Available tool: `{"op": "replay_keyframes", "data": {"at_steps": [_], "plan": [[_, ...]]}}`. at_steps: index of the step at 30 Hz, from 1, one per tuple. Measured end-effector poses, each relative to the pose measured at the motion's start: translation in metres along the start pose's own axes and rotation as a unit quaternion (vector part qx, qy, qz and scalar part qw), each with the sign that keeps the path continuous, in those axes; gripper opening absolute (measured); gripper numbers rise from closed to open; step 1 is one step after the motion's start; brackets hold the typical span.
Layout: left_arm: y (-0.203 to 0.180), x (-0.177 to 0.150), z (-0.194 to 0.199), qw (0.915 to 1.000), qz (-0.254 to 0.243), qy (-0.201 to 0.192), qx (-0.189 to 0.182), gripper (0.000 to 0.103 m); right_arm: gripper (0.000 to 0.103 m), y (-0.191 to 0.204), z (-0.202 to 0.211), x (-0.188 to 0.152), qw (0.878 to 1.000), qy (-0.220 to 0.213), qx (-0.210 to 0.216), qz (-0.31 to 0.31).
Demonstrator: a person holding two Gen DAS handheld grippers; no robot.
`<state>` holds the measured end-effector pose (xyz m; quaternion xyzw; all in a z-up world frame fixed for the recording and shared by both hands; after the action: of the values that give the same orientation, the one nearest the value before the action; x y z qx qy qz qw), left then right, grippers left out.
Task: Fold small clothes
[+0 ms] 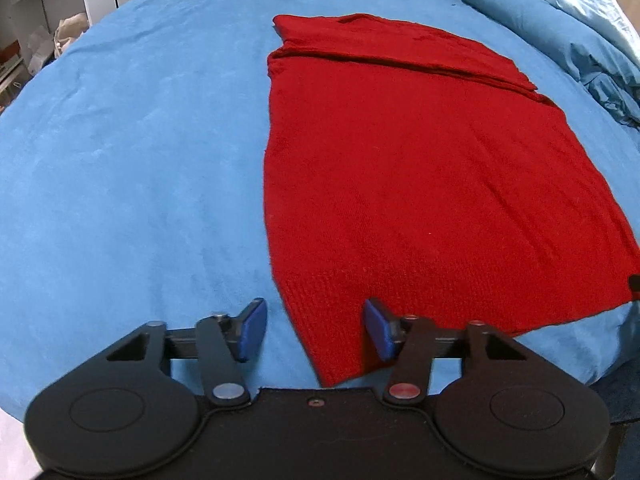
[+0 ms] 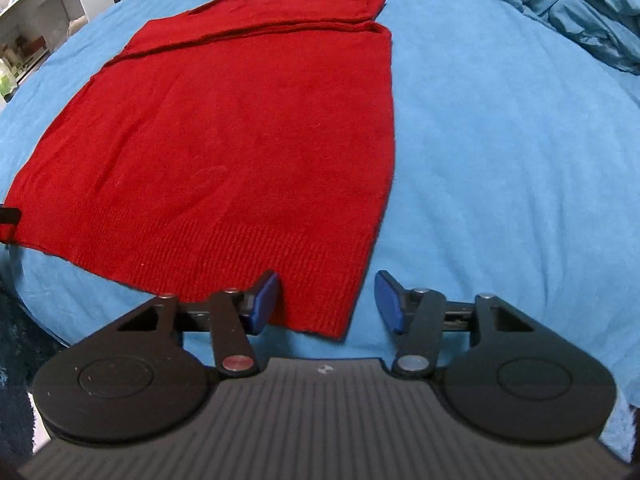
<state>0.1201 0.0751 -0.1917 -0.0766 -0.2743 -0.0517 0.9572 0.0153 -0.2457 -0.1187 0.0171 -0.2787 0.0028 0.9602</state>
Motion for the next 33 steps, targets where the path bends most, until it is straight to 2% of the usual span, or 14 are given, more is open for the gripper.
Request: {"op": "replay_keyframes", "data": {"at_steps": [2, 3, 7, 15, 16, 17, 18, 19, 21, 25, 29, 33], "plan": [[-0.003, -0.002, 0.001, 1.0, -0.006, -0.001, -0.005, 0.043, 0.056, -0.001, -0.003, 0.0, 1.0, 0.002, 0.004, -0.003], [-0.005, -0.001, 0.0, 0.9999, -0.013, 0.0, -0.006, 0.042, 0.054, 0.0, -0.002, 0.0, 1.0, 0.002, 0.006, -0.002], [-0.01, 0.0, -0.004, 0.9994, -0.033, 0.005, -0.003, 0.037, 0.053, 0.003, -0.006, 0.001, 1.0, 0.004, 0.004, 0.005], [-0.011, -0.003, -0.002, 0.9997, -0.022, 0.004, -0.007, 0.025, 0.052, -0.002, -0.009, 0.002, 0.999, 0.011, 0.018, -0.024], [-0.012, -0.002, -0.002, 0.9997, -0.023, 0.005, -0.006, 0.021, 0.052, -0.004, -0.01, 0.002, 0.999, 0.012, 0.019, -0.025], [-0.013, -0.002, -0.002, 0.9997, -0.021, 0.005, -0.007, 0.014, 0.047, -0.004, -0.01, 0.002, 0.999, 0.013, 0.021, -0.028], [-0.014, -0.001, -0.001, 0.9998, -0.019, 0.005, -0.009, 0.01, 0.038, -0.005, -0.01, 0.002, 0.999, 0.012, 0.026, -0.031], [-0.014, -0.002, 0.001, 0.9998, -0.019, 0.004, -0.01, 0.009, 0.035, -0.006, -0.009, 0.003, 0.999, 0.011, 0.028, -0.033], [-0.012, -0.003, 0.004, 0.9998, -0.02, 0.0, -0.01, 0.008, 0.022, -0.008, -0.007, 0.002, 0.999, 0.006, 0.028, -0.039], [-0.01, -0.002, 0.013, 0.9999, -0.003, -0.005, -0.014, 0.007, 0.021, -0.012, -0.001, 0.004, 0.998, -0.004, 0.032, -0.052], [-0.008, 0.008, 0.041, 0.9985, 0.013, -0.043, -0.031, 0.006, 0.021, -0.02, 0.017, 0.01, 0.995, -0.025, 0.051, -0.076], [-0.003, 0.035, 0.07, 0.9934, 0.034, -0.096, -0.053, 0.006, 0.021, -0.036, 0.043, 0.031, 0.988, -0.062, 0.083, -0.112]]}}
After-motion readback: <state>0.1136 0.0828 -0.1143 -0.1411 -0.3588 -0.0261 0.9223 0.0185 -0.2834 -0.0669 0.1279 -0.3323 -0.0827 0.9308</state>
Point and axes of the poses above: each gripper's, at about its wrist camera, not at the fingertips, and z roughly against the way its jaws point, y to its left, x to its top, the point moved 2 cm from there along -z, roughly the way its jaws point, and after that the axes turned 4 degrees about z, right-handed, at the moved point
